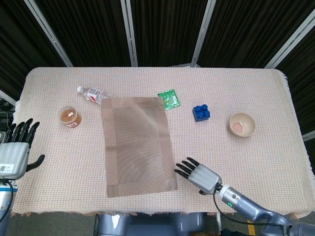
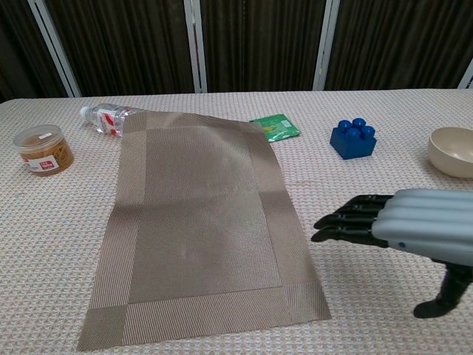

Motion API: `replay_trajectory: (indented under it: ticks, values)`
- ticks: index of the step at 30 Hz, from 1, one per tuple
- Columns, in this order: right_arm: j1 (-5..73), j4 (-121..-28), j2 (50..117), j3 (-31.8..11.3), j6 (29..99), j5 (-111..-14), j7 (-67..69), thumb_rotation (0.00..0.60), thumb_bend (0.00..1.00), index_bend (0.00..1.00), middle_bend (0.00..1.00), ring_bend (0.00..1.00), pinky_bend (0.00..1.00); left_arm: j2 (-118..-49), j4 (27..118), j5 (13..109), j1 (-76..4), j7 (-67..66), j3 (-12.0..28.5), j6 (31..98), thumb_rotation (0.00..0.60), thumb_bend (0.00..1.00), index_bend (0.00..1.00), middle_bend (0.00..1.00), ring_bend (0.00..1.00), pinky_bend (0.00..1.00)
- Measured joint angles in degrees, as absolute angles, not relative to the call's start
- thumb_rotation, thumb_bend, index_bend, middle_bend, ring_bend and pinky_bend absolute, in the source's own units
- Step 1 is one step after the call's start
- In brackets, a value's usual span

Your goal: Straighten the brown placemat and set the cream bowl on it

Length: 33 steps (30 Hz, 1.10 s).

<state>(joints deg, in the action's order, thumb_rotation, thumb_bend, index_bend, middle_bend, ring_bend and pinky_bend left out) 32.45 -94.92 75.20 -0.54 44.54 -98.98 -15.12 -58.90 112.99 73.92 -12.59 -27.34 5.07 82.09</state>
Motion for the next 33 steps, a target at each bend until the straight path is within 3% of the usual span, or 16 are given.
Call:
replay_trajectory:
  ticks: [11, 33]
  values:
    - [36.4, -93.3, 83.9, -3.0, 40.1, -92.2, -22.4, 0.600, 0.04, 0.06, 0.00, 0.00, 0.00, -58.9, 114.1, 72.8, -12.6, -30.7, 4.7, 82.4, 0.600, 0.22, 0.00, 0.00, 0.00, 0.00]
    - [39.2, -90.9, 90.3, -2.8, 41.2, -87.1, -28.7, 0.600, 0.04, 0.07, 0.00, 0.00, 0.00, -58.3, 114.6, 72.5, -12.5, -28.0, 4.7, 81.4, 0.600, 0.23, 0.00, 0.00, 0.00, 0.00]
